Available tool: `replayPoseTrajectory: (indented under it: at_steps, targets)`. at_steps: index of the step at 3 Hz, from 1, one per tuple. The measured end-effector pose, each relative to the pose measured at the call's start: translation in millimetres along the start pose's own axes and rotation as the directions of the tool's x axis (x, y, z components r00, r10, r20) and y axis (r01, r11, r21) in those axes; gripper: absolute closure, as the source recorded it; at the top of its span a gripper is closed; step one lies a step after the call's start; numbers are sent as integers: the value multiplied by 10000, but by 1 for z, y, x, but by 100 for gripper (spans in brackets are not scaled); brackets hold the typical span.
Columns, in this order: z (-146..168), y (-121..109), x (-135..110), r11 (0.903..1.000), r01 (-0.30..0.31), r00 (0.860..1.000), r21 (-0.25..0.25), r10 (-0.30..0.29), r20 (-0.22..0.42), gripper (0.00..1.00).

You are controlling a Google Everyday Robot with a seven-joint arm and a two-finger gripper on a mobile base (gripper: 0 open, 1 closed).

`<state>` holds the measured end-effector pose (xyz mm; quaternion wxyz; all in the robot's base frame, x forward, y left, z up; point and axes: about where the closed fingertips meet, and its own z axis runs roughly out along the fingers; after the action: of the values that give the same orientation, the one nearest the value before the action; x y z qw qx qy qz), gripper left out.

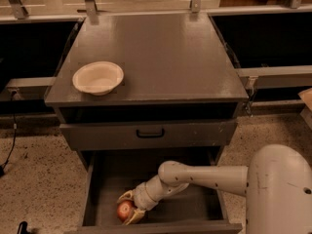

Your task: Pick apple from middle drawer and place on counter

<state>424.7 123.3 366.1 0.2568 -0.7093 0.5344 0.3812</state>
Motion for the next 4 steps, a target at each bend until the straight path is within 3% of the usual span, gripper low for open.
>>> replayPoseTrajectory:
  at_steps: [1,2,3,4]
  targets:
    - [-5,-1,3,9986,-359,9983,395,340,465,56]
    - [-32,-3,-15,9907,-634,9925,1207,499,1117,80]
    - [-90,2,-53,9673,-724,9860,2432,326,1635,100]
    - [-170,20,-95,9332,-732,9831,3518,81,1831,100]
